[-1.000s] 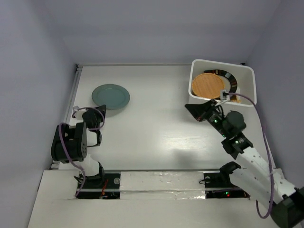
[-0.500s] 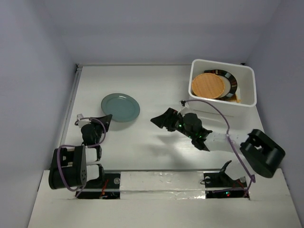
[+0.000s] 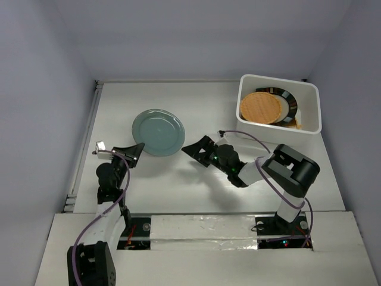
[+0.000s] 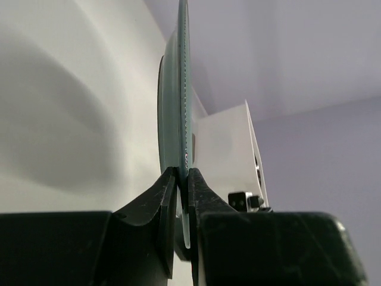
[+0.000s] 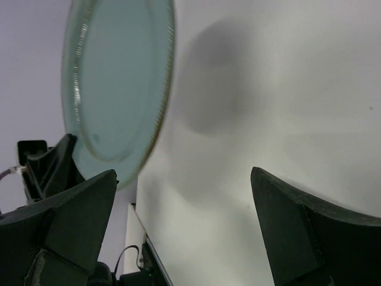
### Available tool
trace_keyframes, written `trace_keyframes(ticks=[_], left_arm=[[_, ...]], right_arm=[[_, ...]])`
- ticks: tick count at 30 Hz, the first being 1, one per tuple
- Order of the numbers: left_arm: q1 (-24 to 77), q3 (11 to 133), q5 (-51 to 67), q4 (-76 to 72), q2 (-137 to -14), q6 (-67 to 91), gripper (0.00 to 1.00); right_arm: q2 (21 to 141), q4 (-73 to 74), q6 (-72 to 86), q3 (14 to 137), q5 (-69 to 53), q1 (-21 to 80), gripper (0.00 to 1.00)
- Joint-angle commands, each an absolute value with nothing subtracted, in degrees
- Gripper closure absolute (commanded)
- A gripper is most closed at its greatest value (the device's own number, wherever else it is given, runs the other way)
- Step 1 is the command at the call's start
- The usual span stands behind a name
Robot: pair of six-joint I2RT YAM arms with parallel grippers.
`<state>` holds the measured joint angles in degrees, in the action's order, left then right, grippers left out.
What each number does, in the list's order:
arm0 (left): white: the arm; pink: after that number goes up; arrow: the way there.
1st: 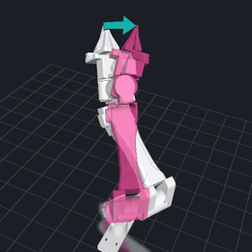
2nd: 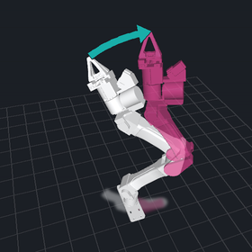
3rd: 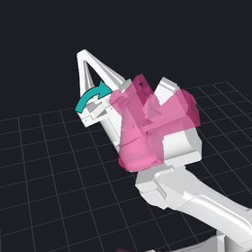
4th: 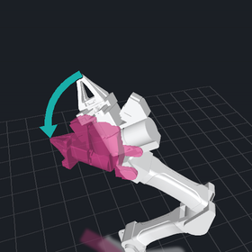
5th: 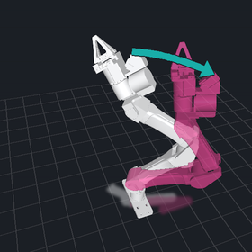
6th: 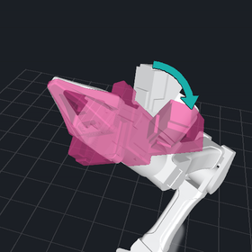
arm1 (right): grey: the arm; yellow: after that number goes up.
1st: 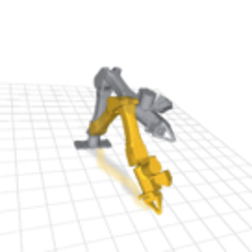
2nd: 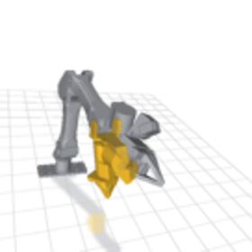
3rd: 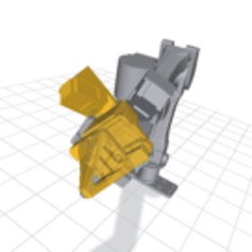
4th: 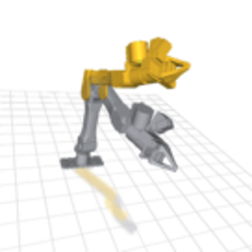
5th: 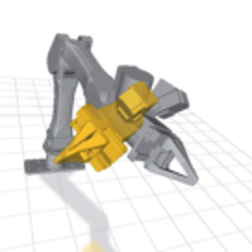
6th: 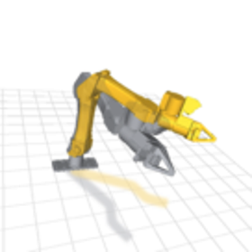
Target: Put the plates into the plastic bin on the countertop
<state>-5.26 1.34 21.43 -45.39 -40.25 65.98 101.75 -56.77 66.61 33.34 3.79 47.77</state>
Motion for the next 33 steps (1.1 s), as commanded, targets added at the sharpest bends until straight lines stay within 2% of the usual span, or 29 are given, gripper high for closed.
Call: trace_keyframes(ticks=[1, 12, 16, 17, 19, 20, 21, 22, 23, 25, 26, 27, 30, 33], left_arm=[[-5.2, 3.1, 26.1, -49.3, -36.4, 68.7, 1.0], [-5.2, 4.0, 36.3, -53.0, -33.3, 76.8, 1.0], [-4.0, 3.9, 38.5, -53.0, -32.6, 77.3, 1.0], [-4.0, 4.0, 38.8, -52.7, -32.5, 77.3, 1.0], [-4.0, 4.2, 40.1, -52.1, -32.3, 76.4, 1.0], [-3.4, 4.7, 40.3, -51.1, -32.2, 75.9, 1.0], [-3.4, 5.1, 40.5, -50.3, -32.1, 75.1, 1.0], [-3.4, 5.6, 40.6, -49.0, -31.8, 74.1, 1.0], [-2.7, 7.2, 40.4, -45.2, -31.7, 71.2, 1.0], [-2.7, 9.2, 39.6, -40.0, -31.6, 67.3, 1.0], [-2.1, 10.4, 39.3, -35.1, -31.5, 63.3, 0.97], [-2.1, 12.5, 38.6, -32.8, -31.4, 61.4, 0.81], [-0.9, 16.3, 37.0, -25.2, -31.0, 54.6, 0.52], [-0.2, 18.8, 36.1, -21.2, -30.4, 50.7, 0.4]], right_arm=[[102.0, -68.0, 66.9, 35.5, 3.5, 48.3, 0.0], [103.8, -64.4, 66.9, 37.5, 5.0, 48.3, 0.02], [102.1, -66.0, 66.5, 36.5, 6.6, 48.3, 0.11], [101.3, -66.1, 65.9, 36.1, 7.1, 48.3, 0.25], [98.3, -65.9, 65.2, 34.9, 9.2, 48.3, 0.47], [97.1, -65.7, 65.0, 34.4, 10.0, 48.3, 0.68], [95.9, -65.5, 64.3, 33.2, 10.7, 48.3, 0.78], [92.8, -64.3, 64.0, 32.8, 11.6, 48.3, 0.85], [91.2, -63.4, 63.1, 32.3, 13.3, 48.3, 0.96], [85.4, -59.3, 61.8, 31.2, 16.2, 48.3, 1.0], [83.2, -57.4, 60.9, 31.0, 17.3, 48.3, 1.0], [80.8, -55.1, 58.9, 30.9, 18.4, 47.5, 1.0], [70.8, -46.4, 54.8, 31.0, 20.1, 42.9, 1.0], [60.3, -38.9, 50.7, 31.5, 20.2, 35.4, 1.0]])
